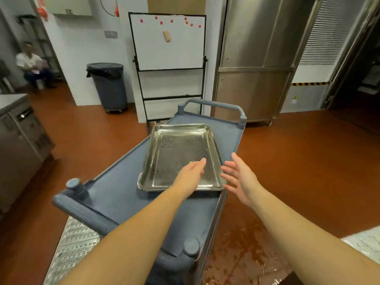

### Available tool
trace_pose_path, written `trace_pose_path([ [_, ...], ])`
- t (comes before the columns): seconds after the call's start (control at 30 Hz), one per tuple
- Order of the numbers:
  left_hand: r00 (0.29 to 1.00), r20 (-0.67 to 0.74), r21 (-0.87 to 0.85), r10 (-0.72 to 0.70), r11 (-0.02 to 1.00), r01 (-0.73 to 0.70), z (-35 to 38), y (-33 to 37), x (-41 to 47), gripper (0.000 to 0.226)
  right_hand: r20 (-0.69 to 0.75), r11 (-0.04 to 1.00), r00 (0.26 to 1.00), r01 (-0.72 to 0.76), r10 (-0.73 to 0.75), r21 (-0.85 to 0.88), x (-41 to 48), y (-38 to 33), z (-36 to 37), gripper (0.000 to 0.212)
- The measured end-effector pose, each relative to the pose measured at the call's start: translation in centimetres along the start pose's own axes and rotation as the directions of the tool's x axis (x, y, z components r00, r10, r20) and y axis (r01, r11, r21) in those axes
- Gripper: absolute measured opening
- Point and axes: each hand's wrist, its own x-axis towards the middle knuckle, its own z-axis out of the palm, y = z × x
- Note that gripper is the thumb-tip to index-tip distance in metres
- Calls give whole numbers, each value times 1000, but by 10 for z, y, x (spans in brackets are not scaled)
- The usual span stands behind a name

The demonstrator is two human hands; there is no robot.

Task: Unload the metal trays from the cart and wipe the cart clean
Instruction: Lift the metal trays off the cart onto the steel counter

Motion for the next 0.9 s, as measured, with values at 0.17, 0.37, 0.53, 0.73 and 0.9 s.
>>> trace_pose_path([
  [0.17,993,-119,117,0,993,14,21,2,10,15,80,995,996,-26,33,-92,37,-13,-28,48],
  [0.37,996,-87,733,1,677,64,19,-18,18,24,214,718,954,298,-209,-629,61,5,-36,12],
  [0.53,997,-77,940,-29,330,82,9,-36,36,35,388,305,913,408,-126,-861,71,22,-32,20],
  [0.73,994,-84,979,-74,178,96,-5,-54,55,35,421,89,900,431,-110,-898,83,38,-20,22],
  [0.9,990,-102,986,-97,123,113,-13,-63,77,32,433,21,895,438,-110,-899,95,46,-11,23],
])
